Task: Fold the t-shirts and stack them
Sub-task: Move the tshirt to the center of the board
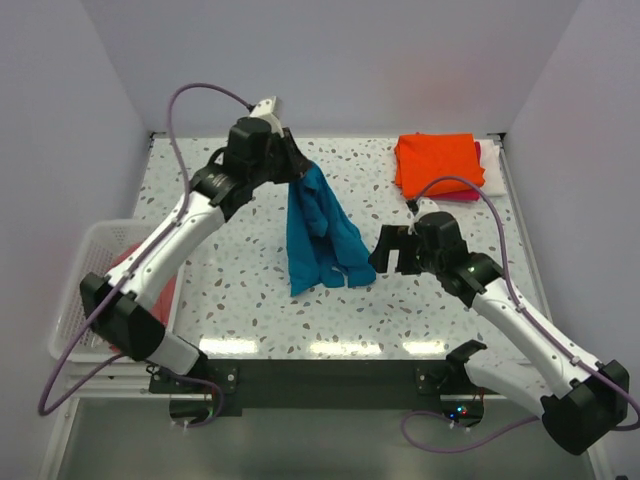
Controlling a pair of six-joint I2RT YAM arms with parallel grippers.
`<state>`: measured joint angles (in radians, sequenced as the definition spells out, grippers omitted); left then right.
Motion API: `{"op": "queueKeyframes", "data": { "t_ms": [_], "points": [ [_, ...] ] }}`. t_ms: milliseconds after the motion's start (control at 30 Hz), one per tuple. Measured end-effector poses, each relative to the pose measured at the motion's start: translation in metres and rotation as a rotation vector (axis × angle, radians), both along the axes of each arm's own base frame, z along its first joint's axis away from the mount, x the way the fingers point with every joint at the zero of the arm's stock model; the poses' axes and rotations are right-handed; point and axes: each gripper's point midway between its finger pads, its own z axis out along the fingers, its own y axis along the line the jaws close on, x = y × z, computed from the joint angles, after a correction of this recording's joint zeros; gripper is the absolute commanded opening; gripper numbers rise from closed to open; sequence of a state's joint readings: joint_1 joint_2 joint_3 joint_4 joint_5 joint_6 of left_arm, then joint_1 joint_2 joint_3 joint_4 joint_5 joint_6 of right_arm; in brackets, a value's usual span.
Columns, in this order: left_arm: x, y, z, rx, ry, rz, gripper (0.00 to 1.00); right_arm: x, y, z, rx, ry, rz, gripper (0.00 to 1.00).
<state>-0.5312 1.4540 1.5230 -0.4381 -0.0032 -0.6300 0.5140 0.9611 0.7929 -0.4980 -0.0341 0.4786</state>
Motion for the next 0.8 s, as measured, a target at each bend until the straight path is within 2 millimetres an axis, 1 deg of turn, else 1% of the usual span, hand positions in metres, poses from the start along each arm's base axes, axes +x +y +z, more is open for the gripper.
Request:
{"op": "queueKeyframes", "data": {
  "t_ms": [33,67,100,133,167,200,233,267,333,367,400,433,500,533,567,667,800],
  "points": [
    [0.01,-0.005,-0.019,0.022,0.036,0.003,0.3,0.0,0.0,0.0,0.0,0.001,-0.001,0.99],
    [0.018,-0.007,-0.039,0.047,0.076,0.01,0.37,0.001,0.001,-0.001,0.001,0.002,-0.002,0.99],
    [0.025,-0.008,-0.057,0.07,0.112,0.018,0.41,0.002,0.001,-0.001,0.003,0.001,-0.002,0.99],
    [0.032,-0.005,-0.073,0.085,0.148,0.032,0.43,0.003,0.002,-0.001,0.006,0.002,-0.003,0.99],
    [0.036,0.0,-0.084,0.094,0.176,0.046,0.51,0.004,0.003,-0.003,0.009,0.003,-0.003,0.99],
    [0.041,0.008,-0.094,0.1,0.2,0.068,0.55,0.005,0.004,-0.004,0.013,0.002,-0.004,0.99],
    [0.045,0.02,-0.104,0.098,0.218,0.098,0.6,0.006,0.005,-0.008,0.014,0.007,-0.006,0.99],
    [0.045,0.033,-0.111,0.096,0.237,0.125,0.65,0.006,0.005,-0.012,0.015,0.012,-0.009,0.99],
    [0.041,0.059,-0.125,0.101,0.268,0.185,0.68,0.005,0.005,-0.026,0.008,0.039,-0.015,0.98],
    [0.037,0.07,-0.129,0.107,0.273,0.211,0.68,0.004,0.005,-0.033,0.003,0.054,-0.017,0.96],
    [0.031,0.077,-0.134,0.113,0.282,0.226,0.67,0.004,0.005,-0.041,-0.005,0.074,-0.019,0.95],
    [0.024,0.082,-0.138,0.118,0.287,0.23,0.66,0.003,0.005,-0.048,-0.012,0.093,-0.021,0.93],
    [0.007,0.083,-0.146,0.126,0.303,0.216,0.64,0.005,0.008,-0.061,-0.027,0.121,-0.021,0.86],
    [-0.003,0.081,-0.152,0.13,0.307,0.2,0.64,0.006,0.009,-0.065,-0.032,0.129,-0.019,0.83],
    [-0.011,0.079,-0.157,0.137,0.317,0.186,0.62,0.007,0.012,-0.07,-0.037,0.137,-0.017,0.76],
    [-0.038,0.064,-0.181,0.174,0.35,0.115,0.59,0.011,0.019,-0.081,-0.04,0.155,-0.012,0.69],
    [-0.074,0.037,-0.211,0.222,0.403,-0.022,0.57,0.015,0.027,-0.092,-0.051,0.162,-0.013,0.68]
  ]
}}
